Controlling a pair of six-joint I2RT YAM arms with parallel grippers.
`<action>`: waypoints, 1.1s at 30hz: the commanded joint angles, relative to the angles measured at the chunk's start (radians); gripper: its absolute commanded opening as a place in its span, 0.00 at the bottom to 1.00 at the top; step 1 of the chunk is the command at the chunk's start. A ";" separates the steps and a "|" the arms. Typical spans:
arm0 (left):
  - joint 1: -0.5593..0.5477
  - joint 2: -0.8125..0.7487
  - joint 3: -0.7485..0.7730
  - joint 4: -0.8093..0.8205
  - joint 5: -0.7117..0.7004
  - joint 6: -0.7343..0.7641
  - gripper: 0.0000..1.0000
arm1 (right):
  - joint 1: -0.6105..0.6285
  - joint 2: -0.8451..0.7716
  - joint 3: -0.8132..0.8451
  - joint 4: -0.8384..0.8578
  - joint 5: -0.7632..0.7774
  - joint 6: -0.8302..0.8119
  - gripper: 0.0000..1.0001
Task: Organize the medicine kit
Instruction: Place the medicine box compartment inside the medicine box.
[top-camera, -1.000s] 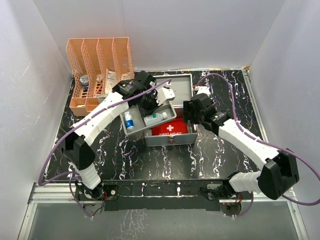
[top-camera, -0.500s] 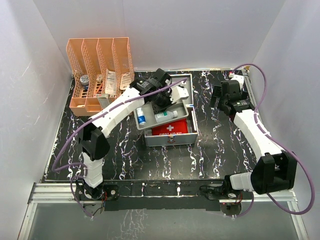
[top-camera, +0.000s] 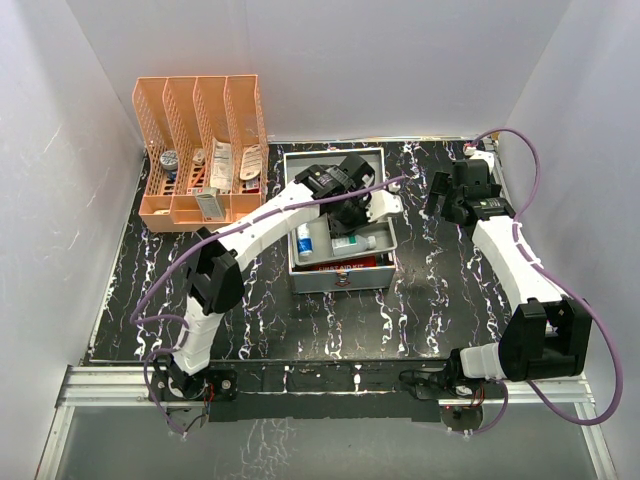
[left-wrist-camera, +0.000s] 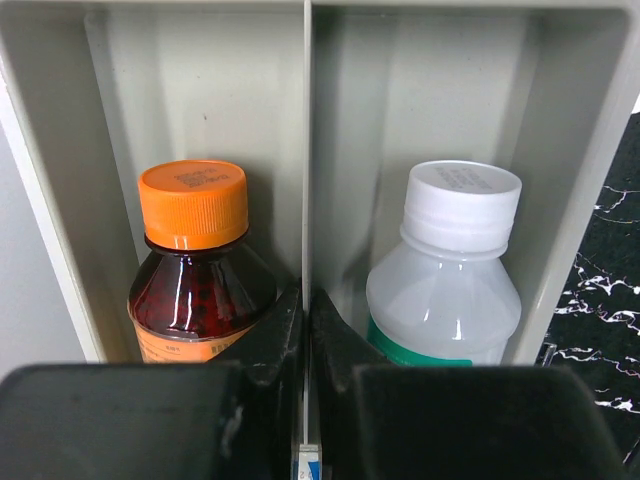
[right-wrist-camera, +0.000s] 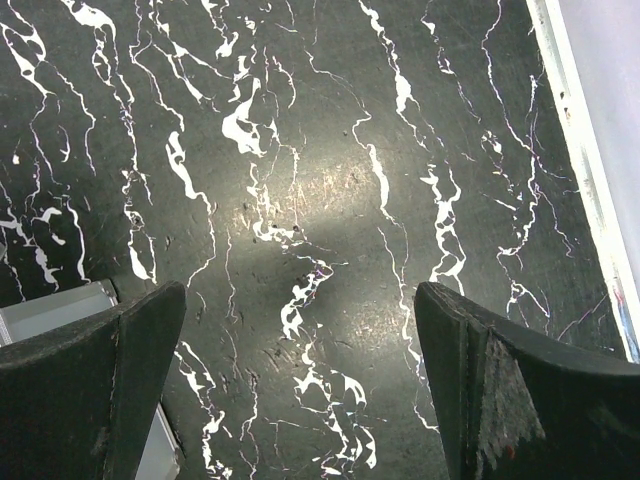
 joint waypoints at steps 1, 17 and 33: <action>-0.006 -0.026 0.048 -0.003 0.004 0.033 0.00 | -0.016 -0.019 0.014 0.066 -0.021 -0.014 0.98; -0.005 -0.016 0.009 -0.072 0.018 0.090 0.00 | -0.039 -0.045 -0.037 0.078 -0.057 0.009 0.99; -0.022 -0.020 -0.095 0.005 0.016 0.080 0.00 | -0.050 -0.088 -0.059 0.059 -0.062 0.006 0.98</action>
